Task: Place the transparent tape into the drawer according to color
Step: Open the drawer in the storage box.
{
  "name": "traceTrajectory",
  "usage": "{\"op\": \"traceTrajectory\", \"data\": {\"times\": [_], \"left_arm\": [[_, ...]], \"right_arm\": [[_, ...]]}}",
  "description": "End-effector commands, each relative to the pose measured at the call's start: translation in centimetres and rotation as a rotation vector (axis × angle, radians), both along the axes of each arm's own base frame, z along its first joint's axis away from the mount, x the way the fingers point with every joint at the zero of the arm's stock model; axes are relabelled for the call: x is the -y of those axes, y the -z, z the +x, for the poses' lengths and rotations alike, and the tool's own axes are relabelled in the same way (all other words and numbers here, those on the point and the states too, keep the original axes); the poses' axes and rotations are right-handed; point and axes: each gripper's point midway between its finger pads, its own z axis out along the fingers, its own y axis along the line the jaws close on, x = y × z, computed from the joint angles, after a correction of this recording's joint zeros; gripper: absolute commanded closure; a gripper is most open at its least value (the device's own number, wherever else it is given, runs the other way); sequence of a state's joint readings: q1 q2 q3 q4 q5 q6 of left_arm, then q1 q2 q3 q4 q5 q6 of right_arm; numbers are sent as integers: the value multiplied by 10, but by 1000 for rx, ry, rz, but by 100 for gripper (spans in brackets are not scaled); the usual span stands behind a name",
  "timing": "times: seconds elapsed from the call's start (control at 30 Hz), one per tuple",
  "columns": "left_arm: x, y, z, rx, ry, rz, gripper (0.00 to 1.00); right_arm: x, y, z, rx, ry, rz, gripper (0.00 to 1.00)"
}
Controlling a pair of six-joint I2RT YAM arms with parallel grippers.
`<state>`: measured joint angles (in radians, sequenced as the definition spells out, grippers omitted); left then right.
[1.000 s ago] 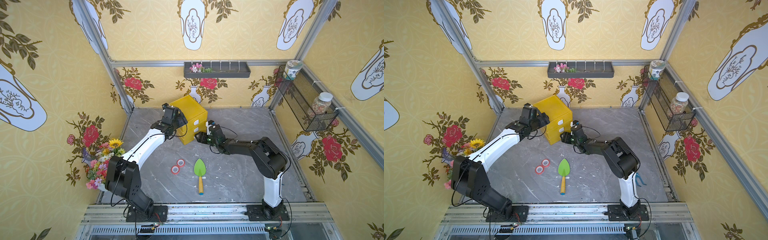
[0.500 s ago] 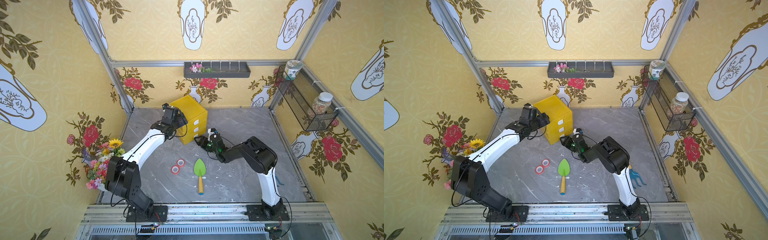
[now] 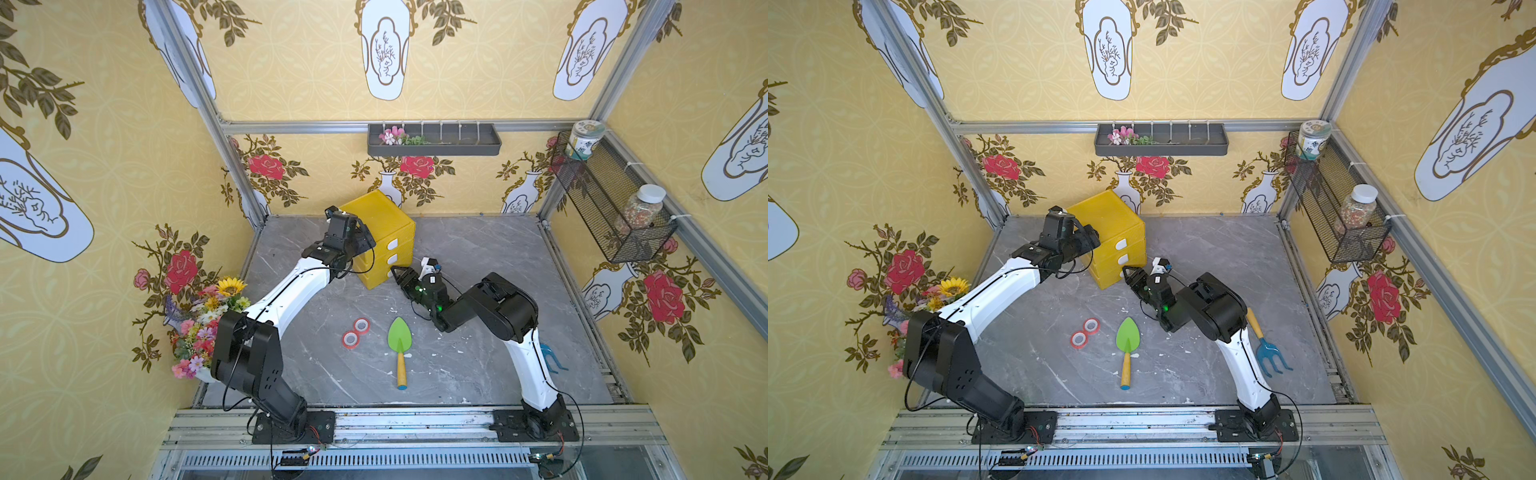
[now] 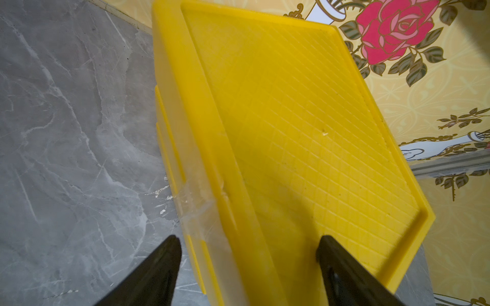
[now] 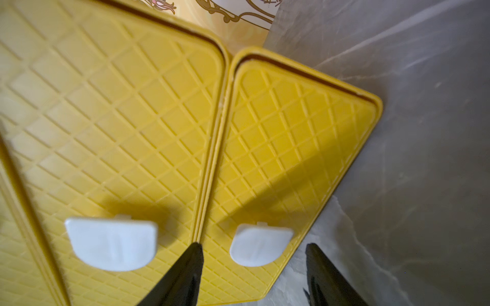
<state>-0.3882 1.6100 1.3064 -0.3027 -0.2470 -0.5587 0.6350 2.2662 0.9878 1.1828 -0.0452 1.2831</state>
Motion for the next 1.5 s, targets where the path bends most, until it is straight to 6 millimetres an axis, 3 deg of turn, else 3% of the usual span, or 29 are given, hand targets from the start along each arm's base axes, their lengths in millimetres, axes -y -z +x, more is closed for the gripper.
{"op": "traceTrajectory", "data": {"times": [0.0, 0.47, 0.9, 1.47], "left_arm": [[-5, 42, -28, -179, 48, 79, 15], [-4, 46, -27, -189, 55, 78, 15], [-3, 50, -28, -200, 56, 79, 15], [-6, 62, -27, -227, 50, 112, 15]], "right_arm": [[-1, -15, 6, 45, 22, 66, 36], [-5, -2, 10, 38, 18, 101, 39], [-3, 11, 10, 32, 26, 116, 49], [12, 20, -12, 25, 25, 110, 57]]}}
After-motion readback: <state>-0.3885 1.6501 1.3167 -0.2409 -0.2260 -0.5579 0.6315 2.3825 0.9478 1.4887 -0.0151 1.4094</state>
